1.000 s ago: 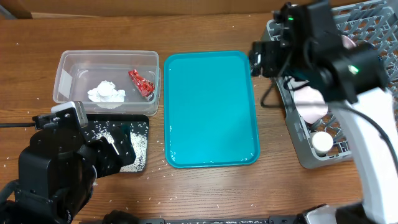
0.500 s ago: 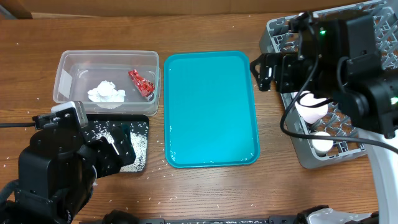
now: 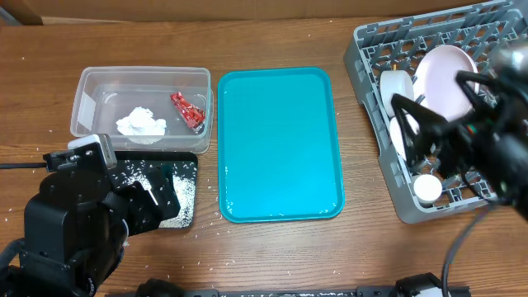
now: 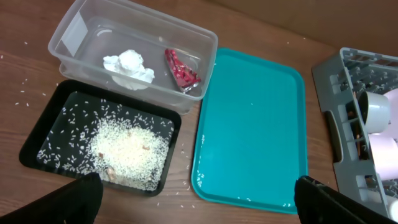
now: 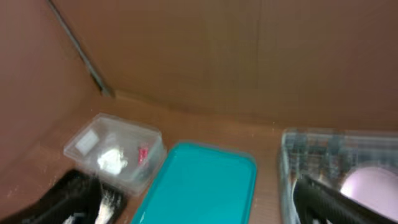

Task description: Sort waste into correct bins and load items into the dishwasher

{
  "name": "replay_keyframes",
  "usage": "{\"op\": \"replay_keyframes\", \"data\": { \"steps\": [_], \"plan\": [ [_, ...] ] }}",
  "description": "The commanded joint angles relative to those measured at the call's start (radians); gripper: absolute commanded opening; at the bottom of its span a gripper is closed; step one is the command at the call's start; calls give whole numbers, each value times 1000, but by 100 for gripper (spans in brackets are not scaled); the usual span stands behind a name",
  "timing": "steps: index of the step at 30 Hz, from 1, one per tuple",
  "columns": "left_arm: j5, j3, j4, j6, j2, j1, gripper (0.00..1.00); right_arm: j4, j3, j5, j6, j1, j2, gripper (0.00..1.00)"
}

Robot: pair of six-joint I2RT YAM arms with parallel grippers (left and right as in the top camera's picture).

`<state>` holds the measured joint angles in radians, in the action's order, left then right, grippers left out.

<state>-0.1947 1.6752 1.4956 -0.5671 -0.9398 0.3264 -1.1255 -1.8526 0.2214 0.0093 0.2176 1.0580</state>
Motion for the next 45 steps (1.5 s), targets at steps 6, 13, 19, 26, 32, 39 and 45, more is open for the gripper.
{"op": "replay_keyframes", "data": {
  "steps": [6, 13, 19, 26, 32, 39, 45],
  "plan": [
    [2, 10, -3, 6, -1, -6, 100, 444, 733, -3, -40, -22, -378, 100],
    [2, 10, -3, 6, -1, -6, 100, 629, 1211, -2, -36, -36, -661, 100],
    [2, 10, -3, 6, -1, -6, 100, 739, 1535, 6, -36, -38, -918, 100],
    [2, 10, -3, 6, -1, -6, 100, 916, 1741, 8, -36, -37, -1055, 100],
    [2, 10, -3, 6, -1, -6, 100, 1078, 1831, 8, -36, -37, -1055, 100],
    [2, 10, -3, 6, -1, -6, 100, 1067, 1845, 0, -37, -37, -1055, 100],
    [2, 10, -3, 6, -1, -6, 100, 1067, 1845, 0, -37, -37, -1055, 100]
  ]
}}
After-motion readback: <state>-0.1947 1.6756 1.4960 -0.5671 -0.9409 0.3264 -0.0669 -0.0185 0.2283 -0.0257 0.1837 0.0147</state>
